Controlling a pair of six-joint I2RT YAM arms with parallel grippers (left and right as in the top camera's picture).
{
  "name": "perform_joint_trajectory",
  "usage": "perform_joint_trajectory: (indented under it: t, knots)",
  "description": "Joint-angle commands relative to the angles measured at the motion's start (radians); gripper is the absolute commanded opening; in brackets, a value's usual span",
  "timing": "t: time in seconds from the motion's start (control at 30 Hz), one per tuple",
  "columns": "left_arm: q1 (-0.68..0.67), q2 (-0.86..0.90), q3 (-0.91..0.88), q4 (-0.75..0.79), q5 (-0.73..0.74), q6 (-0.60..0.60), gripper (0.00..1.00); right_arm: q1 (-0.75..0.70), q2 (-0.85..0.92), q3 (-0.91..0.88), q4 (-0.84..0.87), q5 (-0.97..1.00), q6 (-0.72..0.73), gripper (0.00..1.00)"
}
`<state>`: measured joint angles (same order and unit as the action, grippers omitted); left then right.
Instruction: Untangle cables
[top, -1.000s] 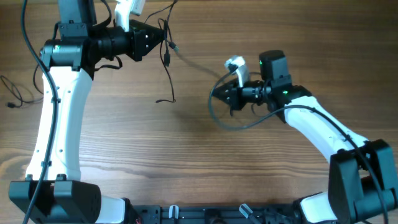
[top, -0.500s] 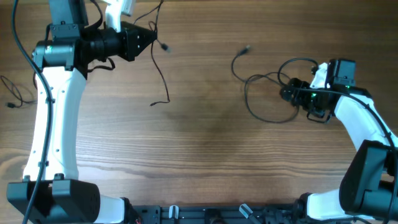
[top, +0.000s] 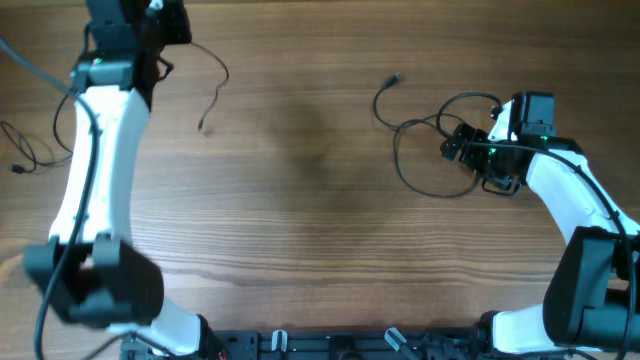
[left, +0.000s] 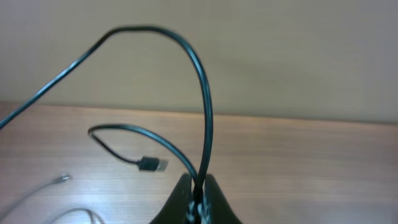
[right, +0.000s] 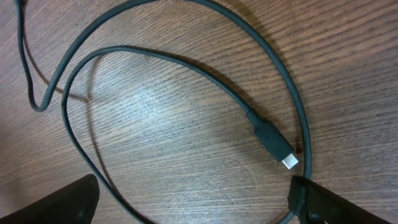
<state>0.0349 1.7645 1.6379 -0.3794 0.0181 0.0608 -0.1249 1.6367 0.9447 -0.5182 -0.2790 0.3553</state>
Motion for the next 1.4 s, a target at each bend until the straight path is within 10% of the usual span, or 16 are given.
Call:
perform_joint_trajectory:
  t: [0.0, 0.23, 0.4, 0.43, 0.47, 0.63, 0.7, 0.73, 0.77, 0.8, 1.0, 1.1, 1.37]
  knots:
    - [0.01, 0.172, 0.002, 0.097, -0.083, 0.089, 0.04, 0.004, 0.011, -0.005, 0.0, 0.016, 0.014, 1.0]
    - [0.011, 0.516, 0.002, -0.018, -0.056, 0.028, 0.04, 0.004, 0.011, -0.005, 0.003, 0.017, 0.014, 1.0]
    - [0.005, 0.411, 0.041, 0.024, -0.051, -0.039, 0.06, 0.004, 0.011, -0.005, 0.005, 0.017, 0.011, 1.0]
    - [0.002, 0.374, 0.049, 0.024, -0.045, -0.067, 0.36, 0.004, 0.011, -0.005, 0.005, 0.017, 0.012, 1.0]
    - [-0.001, 0.327, 0.051, 0.024, -0.029, -0.081, 1.0, 0.004, 0.011, -0.005, 0.004, 0.017, 0.012, 1.0]
    - [0.039, 0.241, 0.051, -0.169, -0.223, -0.303, 1.0, 0.004, 0.011, -0.005, -0.011, 0.017, 0.011, 1.0]
    - [0.08, 0.254, 0.043, -0.283, -0.224, -0.487, 1.0, 0.004, 0.011, -0.005, -0.009, 0.017, 0.011, 1.0]
    - [0.109, 0.267, 0.029, -0.338, -0.212, -0.558, 0.74, 0.004, 0.011, -0.005, -0.008, 0.017, 0.012, 1.0]
    - [0.133, 0.278, 0.014, -0.37, -0.176, -0.559, 0.09, 0.004, 0.011, -0.005, -0.01, 0.017, 0.011, 1.0]
    - [0.151, 0.288, 0.0, -0.386, -0.156, -0.558, 0.04, 0.004, 0.011, -0.005, -0.012, 0.017, 0.011, 1.0]
    - [0.198, 0.323, -0.128, -0.264, 0.019, -0.228, 0.04, 0.004, 0.011, -0.005, -0.013, 0.017, 0.014, 1.0]
    - [0.219, 0.371, -0.147, -0.208, -0.174, -0.221, 0.04, 0.004, 0.011, -0.005, -0.019, 0.016, 0.015, 1.0]
    - [0.389, 0.403, -0.089, -0.082, -0.079, -0.119, 0.04, 0.004, 0.011, -0.005, -0.019, 0.016, 0.045, 1.0]
